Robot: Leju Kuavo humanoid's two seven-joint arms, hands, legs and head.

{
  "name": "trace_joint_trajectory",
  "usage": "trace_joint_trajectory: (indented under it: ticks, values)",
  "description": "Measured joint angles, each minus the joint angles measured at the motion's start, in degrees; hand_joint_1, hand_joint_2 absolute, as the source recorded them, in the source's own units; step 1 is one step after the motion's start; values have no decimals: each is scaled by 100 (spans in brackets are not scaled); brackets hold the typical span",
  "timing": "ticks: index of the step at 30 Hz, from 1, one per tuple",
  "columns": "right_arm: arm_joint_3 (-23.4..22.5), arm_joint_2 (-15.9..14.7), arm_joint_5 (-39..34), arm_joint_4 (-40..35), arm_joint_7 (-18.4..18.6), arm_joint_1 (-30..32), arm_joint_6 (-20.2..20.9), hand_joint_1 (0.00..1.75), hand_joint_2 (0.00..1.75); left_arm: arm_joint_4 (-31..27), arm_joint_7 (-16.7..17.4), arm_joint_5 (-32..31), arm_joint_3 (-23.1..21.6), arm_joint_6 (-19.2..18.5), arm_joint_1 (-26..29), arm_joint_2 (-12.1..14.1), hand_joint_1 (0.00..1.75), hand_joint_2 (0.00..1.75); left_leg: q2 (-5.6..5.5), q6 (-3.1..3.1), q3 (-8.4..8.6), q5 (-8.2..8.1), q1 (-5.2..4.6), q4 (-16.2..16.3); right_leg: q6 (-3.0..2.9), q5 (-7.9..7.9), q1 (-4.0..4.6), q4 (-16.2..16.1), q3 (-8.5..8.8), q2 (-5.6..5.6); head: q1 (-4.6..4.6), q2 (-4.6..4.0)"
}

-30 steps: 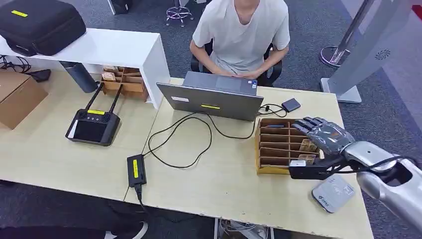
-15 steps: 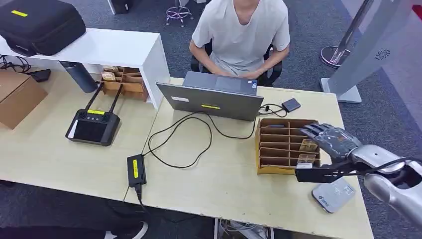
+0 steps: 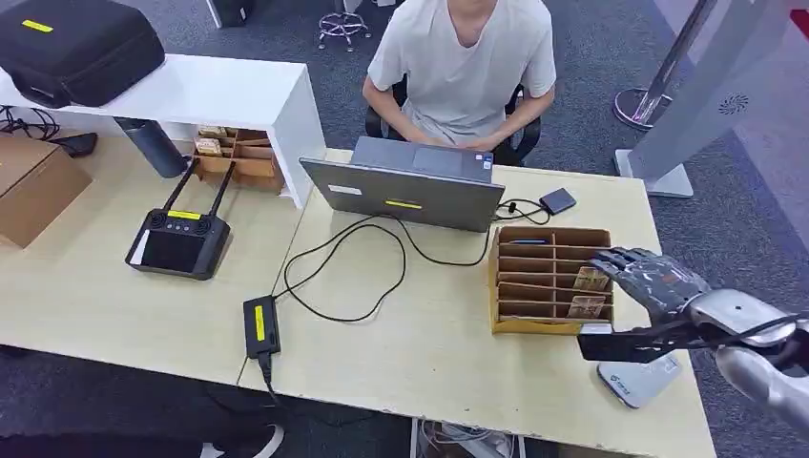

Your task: Pass the card to the sensor for recognition and then transmit it.

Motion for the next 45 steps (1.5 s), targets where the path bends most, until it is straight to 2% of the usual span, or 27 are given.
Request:
trace_joint_trajectory:
  ticks: [12, 31, 32, 33, 37, 43, 44, 45]
  values:
    - [-22, -33, -98, 46, -18, 413, 13, 0, 175, 13, -11, -4, 68, -26, 19, -11, 0, 175, 0, 0, -1, 0, 0, 0, 0, 0, 0, -1, -1, 0, 2, 0]
    - [-22, -33, -120, 79, -17, 525, 42, 0, 175, 59, 48, -7, 74, 0, 17, -52, 0, 175, 0, 0, -1, 0, 0, 0, 0, 0, 0, 0, -1, 0, 2, 0]
    - [-20, -33, -129, 55, 7, 526, 63, 143, 175, 59, 63, 0, 74, -20, 17, -55, 0, 175, 0, 0, -1, 0, 0, 0, 0, 0, 0, 0, -1, 0, 2, 0]
    - [-20, -33, -142, 35, 39, 526, 90, 175, 175, 59, 66, 18, 76, -57, 17, -59, 0, 175, 0, 0, -1, 0, 0, 0, 0, 0, 0, 0, -1, 0, 0, 0]
    - [-22, -33, -146, 46, -63, 521, 44, 175, 175, 59, 59, 4, 81, -39, 20, -61, 0, 175, 0, 0, -1, 0, 0, 0, 0, 0, 0, 0, -1, 0, 0, 0]
    - [-33, -33, -186, -44, -15, 496, 33, 175, 175, 59, 125, 2, 92, -28, 27, -66, 0, 175, -1, 0, 0, 0, 0, 0, 0, 0, 0, 0, 0, -1, 2, 0]
    - [-33, -33, -186, -48, -7, 497, 37, 164, 175, 59, 127, 2, 100, -26, 28, -66, 0, 175, -1, 0, 0, 0, 0, 0, 0, 0, 0, 0, 0, -1, 0, 0]
    - [-33, -33, -186, -48, 0, 501, 42, 162, 175, 59, 133, 4, 105, -28, 31, -66, 0, 175, -1, 0, -1, 0, 0, 0, 0, 0, 0, -1, 0, -1, 2, 0]
